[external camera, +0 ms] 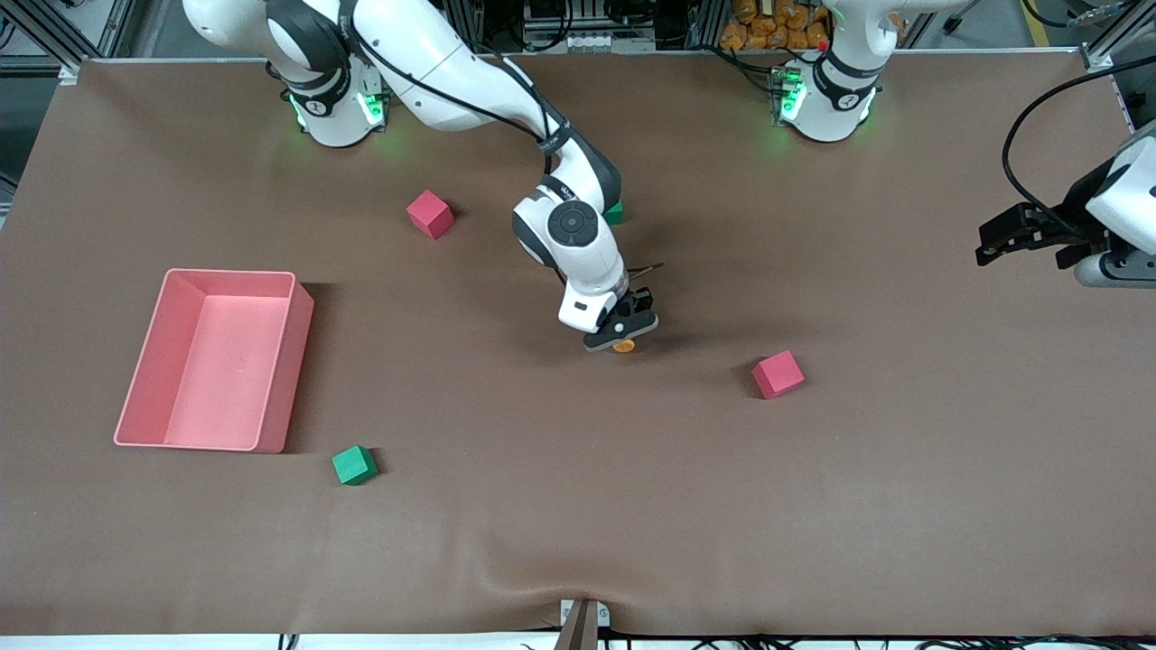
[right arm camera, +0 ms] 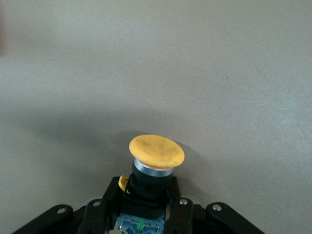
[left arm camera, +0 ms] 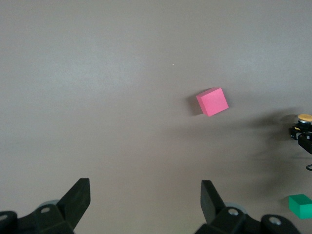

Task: Place and upright button with both arms
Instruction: 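Carry the button to the middle of the table with the right gripper, then release the button on the table while the left gripper reaches toward it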

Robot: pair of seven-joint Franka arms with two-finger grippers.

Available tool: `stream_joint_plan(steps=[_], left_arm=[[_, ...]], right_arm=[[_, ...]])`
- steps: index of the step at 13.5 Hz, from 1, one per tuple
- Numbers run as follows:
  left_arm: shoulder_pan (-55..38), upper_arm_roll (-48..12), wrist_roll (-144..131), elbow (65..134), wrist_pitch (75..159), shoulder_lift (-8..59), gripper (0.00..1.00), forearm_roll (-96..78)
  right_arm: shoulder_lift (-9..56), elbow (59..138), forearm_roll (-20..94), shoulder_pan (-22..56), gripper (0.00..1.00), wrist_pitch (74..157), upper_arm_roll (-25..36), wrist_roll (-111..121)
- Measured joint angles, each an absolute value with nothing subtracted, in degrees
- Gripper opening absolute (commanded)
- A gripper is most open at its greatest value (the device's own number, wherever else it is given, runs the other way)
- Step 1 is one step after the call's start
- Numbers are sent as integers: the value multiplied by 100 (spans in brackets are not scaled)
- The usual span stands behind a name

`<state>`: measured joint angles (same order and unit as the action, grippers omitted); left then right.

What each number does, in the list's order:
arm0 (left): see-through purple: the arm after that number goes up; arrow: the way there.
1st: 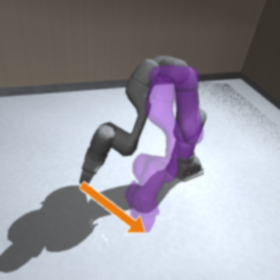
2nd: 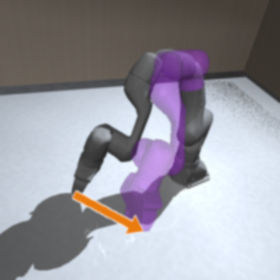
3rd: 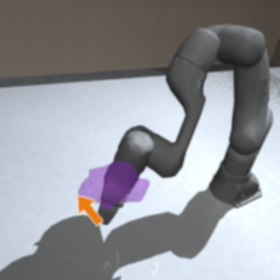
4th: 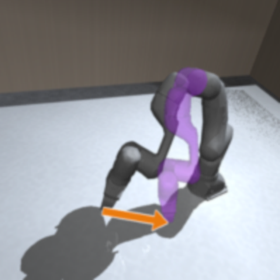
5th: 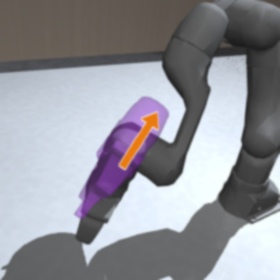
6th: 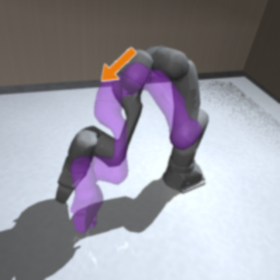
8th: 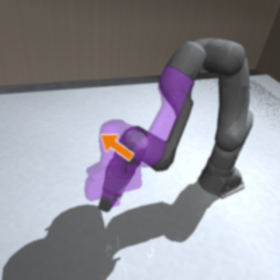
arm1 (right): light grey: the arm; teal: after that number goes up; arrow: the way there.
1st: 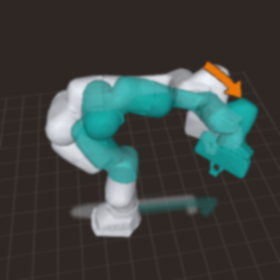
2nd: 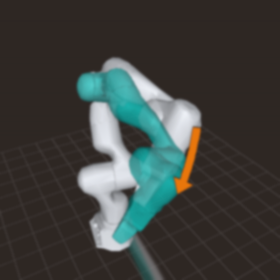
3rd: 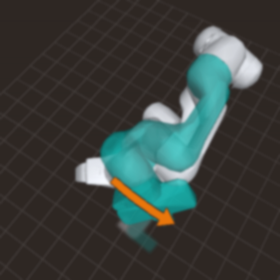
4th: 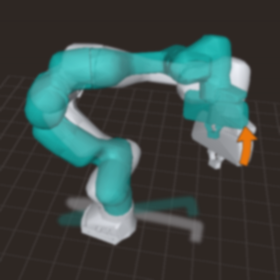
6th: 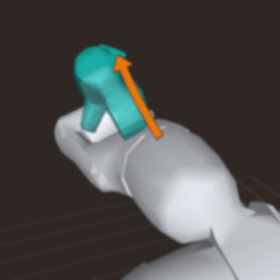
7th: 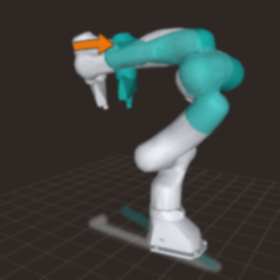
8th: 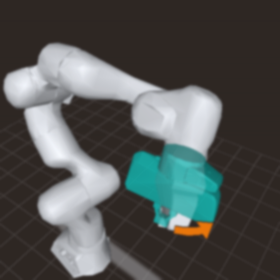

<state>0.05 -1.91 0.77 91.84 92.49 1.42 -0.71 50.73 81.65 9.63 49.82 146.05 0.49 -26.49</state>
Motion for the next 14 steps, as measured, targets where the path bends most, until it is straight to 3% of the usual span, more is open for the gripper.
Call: stream_joint_plan(steps=[1, 2, 3, 9, 14], left_arm=[[8, -190, 77, 9181, 9248, 142, 100, -71], [8, -190, 77, 9177, 9248, 142, 100, -71], [8, -190, 77, 9174, 9248, 142, 100, -71], [-60, -198, 78, 9174, 9248, 143, 100, -71], [-303, -257, 77, 9173, 9248, 318, 100, -71]], right_arm=[[5082, 8148, 964, 5024, 12, 14592, 41, -2833], [5091, 8144, 964, 5078, 43, 14591, 41, -3018], [5094, 8137, 964, 5122, 99, 14591, 43, -3179], [5073, 7989, 964, 5158, 100, 14549, 119, -3353], [4337, 7856, 961, 4523, 100, 13313, 263, -2944]])
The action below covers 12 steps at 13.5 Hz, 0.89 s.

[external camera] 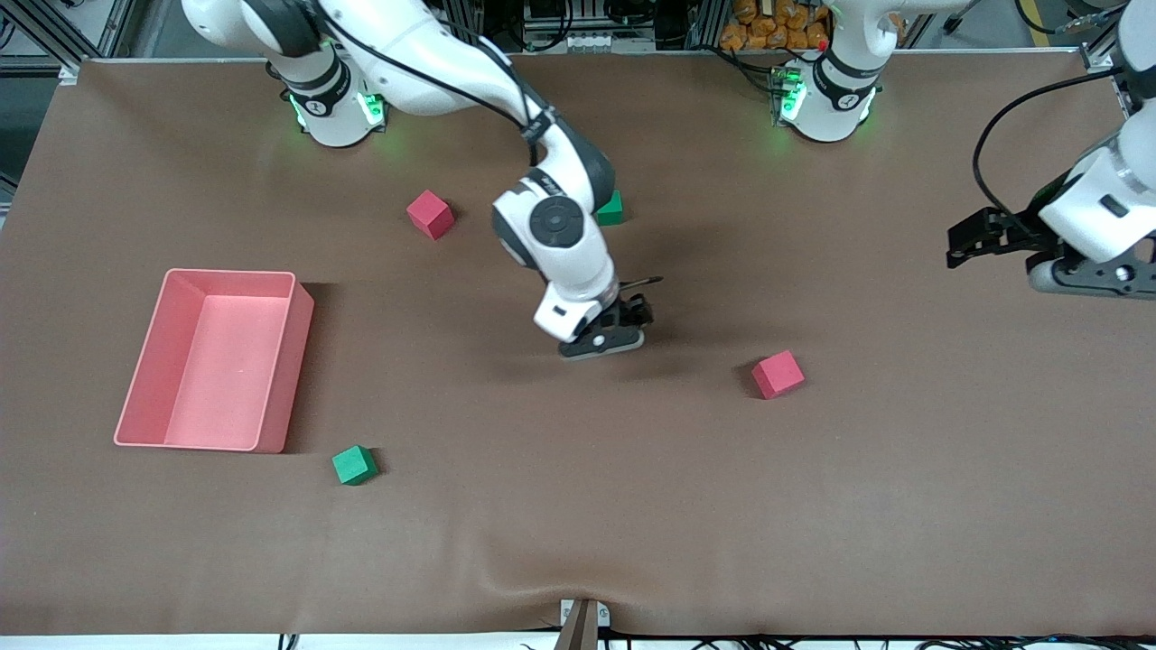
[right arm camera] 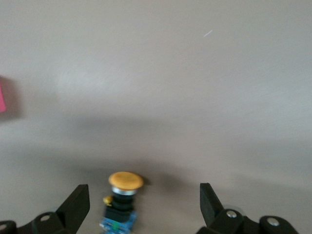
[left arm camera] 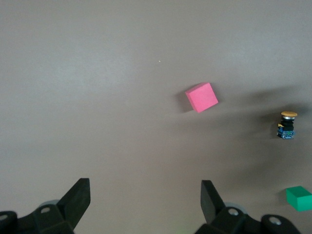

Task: Place and upright button with both arms
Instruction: 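Release the button on the table while the left gripper reaches toward it, then lower the left gripper onto the button while the right gripper withdraws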

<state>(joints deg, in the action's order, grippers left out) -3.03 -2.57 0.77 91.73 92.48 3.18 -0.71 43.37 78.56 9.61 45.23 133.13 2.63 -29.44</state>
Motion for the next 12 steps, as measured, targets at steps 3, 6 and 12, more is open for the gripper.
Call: stream_joint_plan(steps=[3, 6, 12], left_arm=[[-473, -285, 77, 9172, 9249, 546, 100, -73], [-728, -315, 77, 9169, 9252, 783, 100, -125], [-1866, -361, -1071, 8879, 9351, 1845, 100, -202]], right_arm=[[3649, 8061, 944, 4011, 100, 12554, 585, -2026], [2761, 8938, 910, 3874, 100, 12432, 1174, -1172], [1349, 9598, 897, 3870, 100, 11128, 2466, -34]])
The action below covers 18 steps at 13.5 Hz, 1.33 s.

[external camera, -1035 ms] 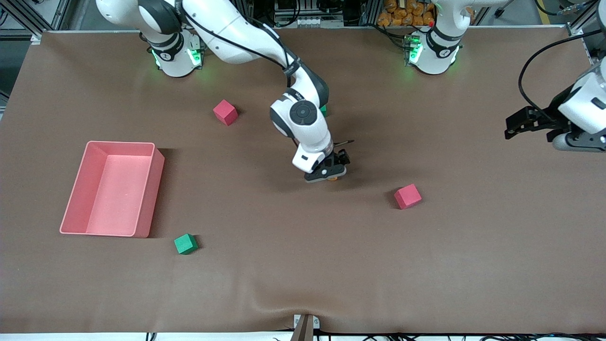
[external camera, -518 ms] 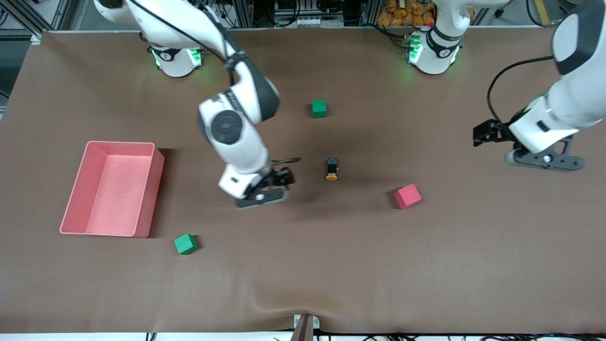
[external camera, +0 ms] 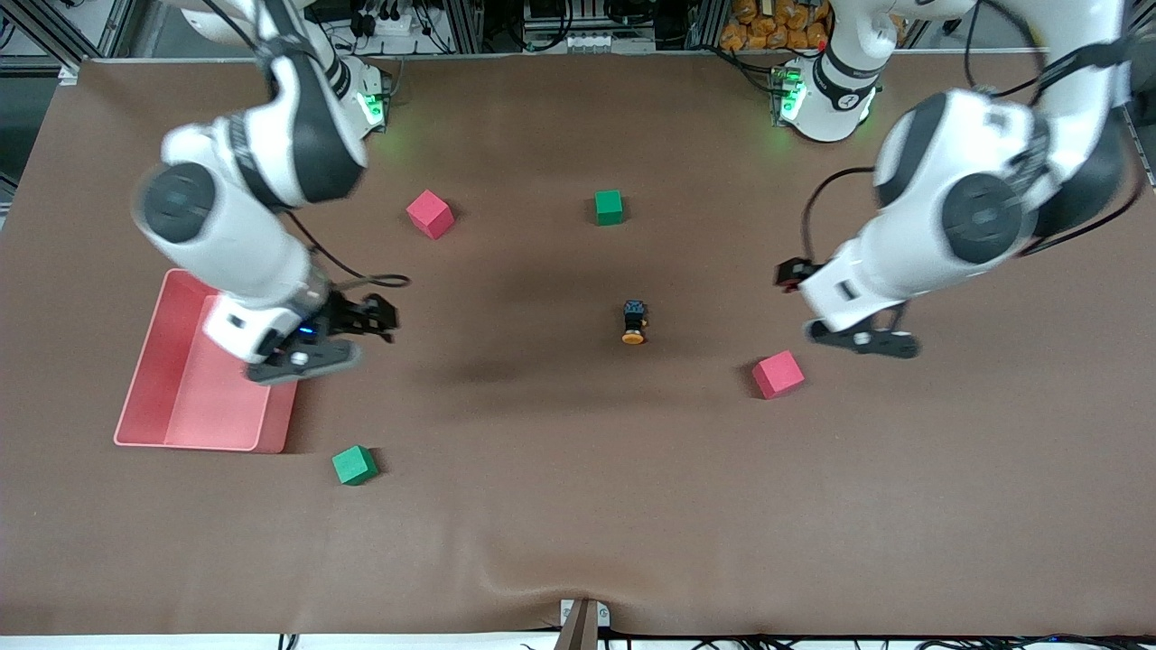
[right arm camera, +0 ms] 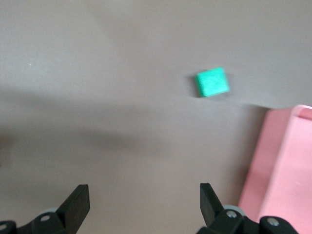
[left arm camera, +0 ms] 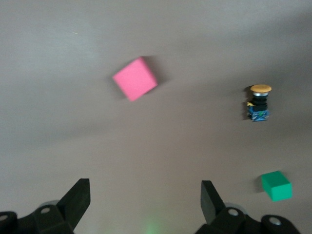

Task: Place and upright button with both arms
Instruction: 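Lower the left gripper onto the button while the right gripper withdraws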

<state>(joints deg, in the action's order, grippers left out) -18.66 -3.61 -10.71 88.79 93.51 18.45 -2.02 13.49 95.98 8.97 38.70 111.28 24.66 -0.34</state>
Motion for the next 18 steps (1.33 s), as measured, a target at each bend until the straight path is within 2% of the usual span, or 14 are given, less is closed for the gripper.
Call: stream_joint_plan(steps=[3, 5, 7, 9, 12, 14, 16, 18], left_arm=[[-2343, -369, -1645, 8508, 9421, 2613, 100, -318], [-2577, -370, -1736, 8400, 9752, 3059, 100, -509], [-2827, -371, -1930, 8293, 10054, 3478, 100, -573], [-3094, -378, -2443, 8056, 10152, 3903, 100, -579], [-3361, -383, -2718, 7746, 10363, 4429, 100, -594], [-3387, -408, -2887, 7685, 10492, 4615, 100, -731], [-3451, -421, -3133, 7664, 10539, 4731, 88, -783], [-3500, -422, -3186, 7661, 10541, 4839, 86, -814]], right_arm=[[940, 9615, 885, 3872, 100, 10628, 3183, 232], [748, 9574, 881, 3823, 100, 10314, 3613, 388], [635, 9395, 878, 3465, 100, 9914, 3584, 449], [594, 9187, 876, 2722, 100, 9553, 3045, 494], [539, 8902, 847, 1098, 100, 9153, 1506, 494], [316, 8824, 560, 361, 100, 8945, 640, 484], [3, 8812, 356, 246, 100, 8745, 384, 440], [-218, 8816, 313, 237, 100, 8532, 362, 373]])
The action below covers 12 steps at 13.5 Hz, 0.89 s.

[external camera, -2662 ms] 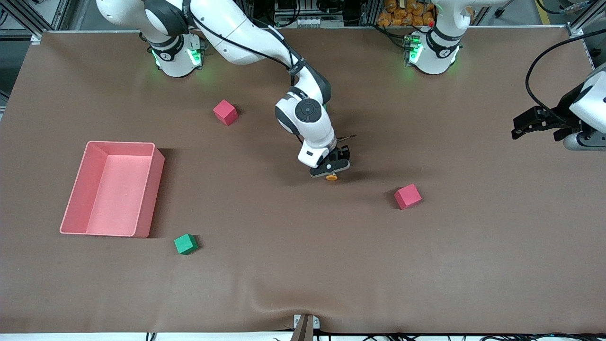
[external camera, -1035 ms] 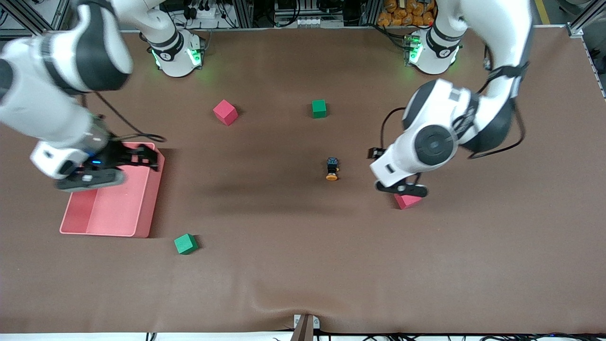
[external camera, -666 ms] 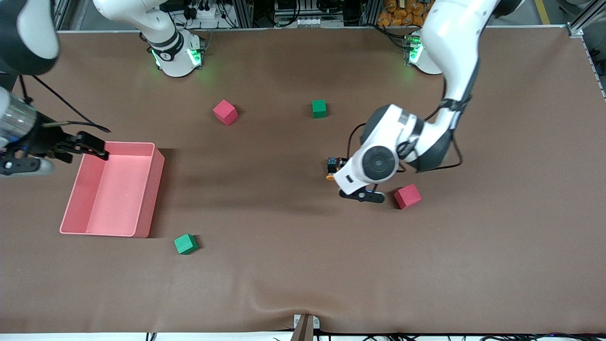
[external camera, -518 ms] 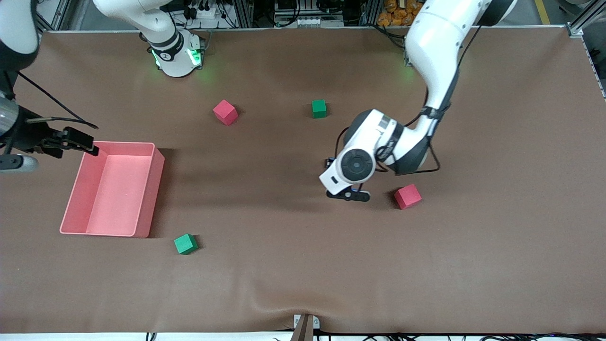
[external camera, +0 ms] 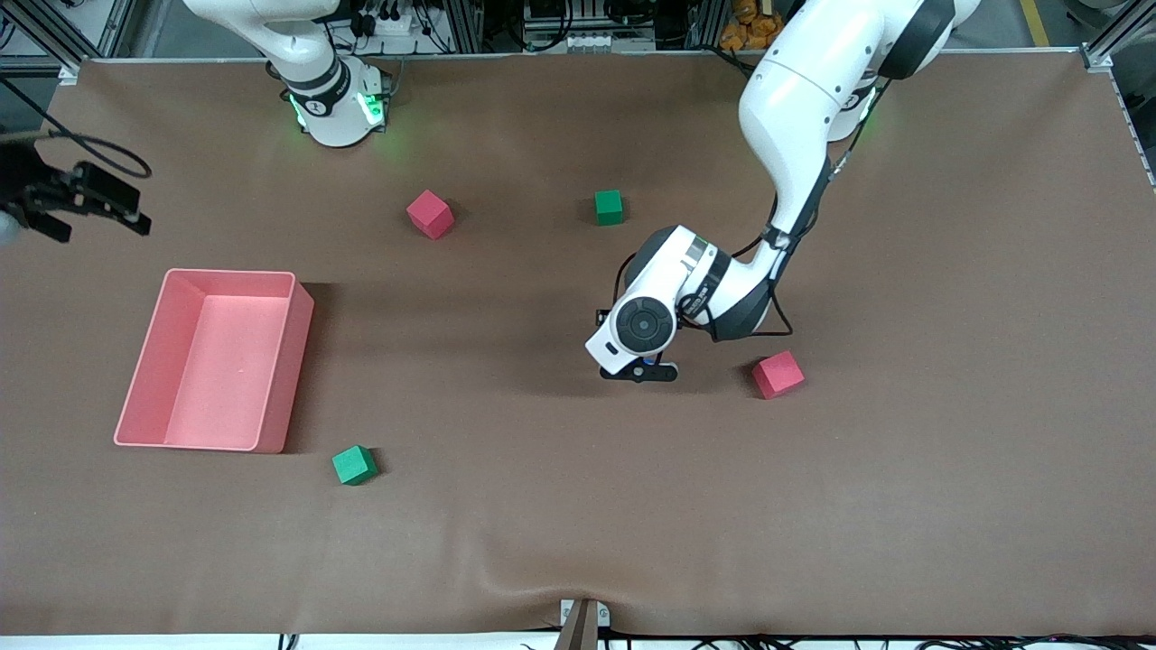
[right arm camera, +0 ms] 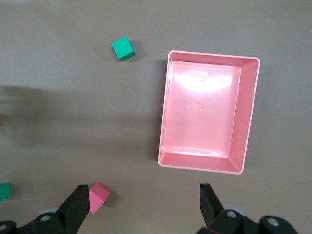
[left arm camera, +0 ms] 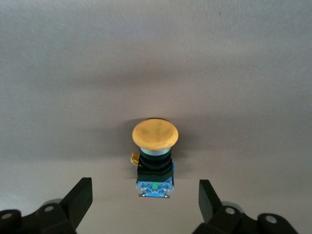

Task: Place and upright button with both arms
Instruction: 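Lower the left gripper onto the button while the right gripper withdraws, then close the left gripper around the button's black body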

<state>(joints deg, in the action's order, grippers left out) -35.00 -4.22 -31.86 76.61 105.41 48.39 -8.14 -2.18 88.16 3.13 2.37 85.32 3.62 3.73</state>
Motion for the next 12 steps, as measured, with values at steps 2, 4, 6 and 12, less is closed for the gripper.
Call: stream_joint_plan(steps=[2, 4, 6, 12], left_arm=[[-3504, -422, -3186, 7659, 10543, 4940, 82, -836], [-3515, -424, -3186, 7659, 10547, 5003, 79, -889], [-3533, -426, -3186, 7659, 10547, 5019, 79, -947], [-3602, -427, -3187, 7659, 10547, 5085, 51, -1011]], right_arm=[[-257, 8827, 306, 201, 100, 8451, 376, 268], [-244, 8855, 301, 197, 100, 8416, 448, 120], [-242, 8882, 301, 196, 100, 8274, 527, -70], [-242, 8908, 179, 196, 100, 8230, 536, -415]])
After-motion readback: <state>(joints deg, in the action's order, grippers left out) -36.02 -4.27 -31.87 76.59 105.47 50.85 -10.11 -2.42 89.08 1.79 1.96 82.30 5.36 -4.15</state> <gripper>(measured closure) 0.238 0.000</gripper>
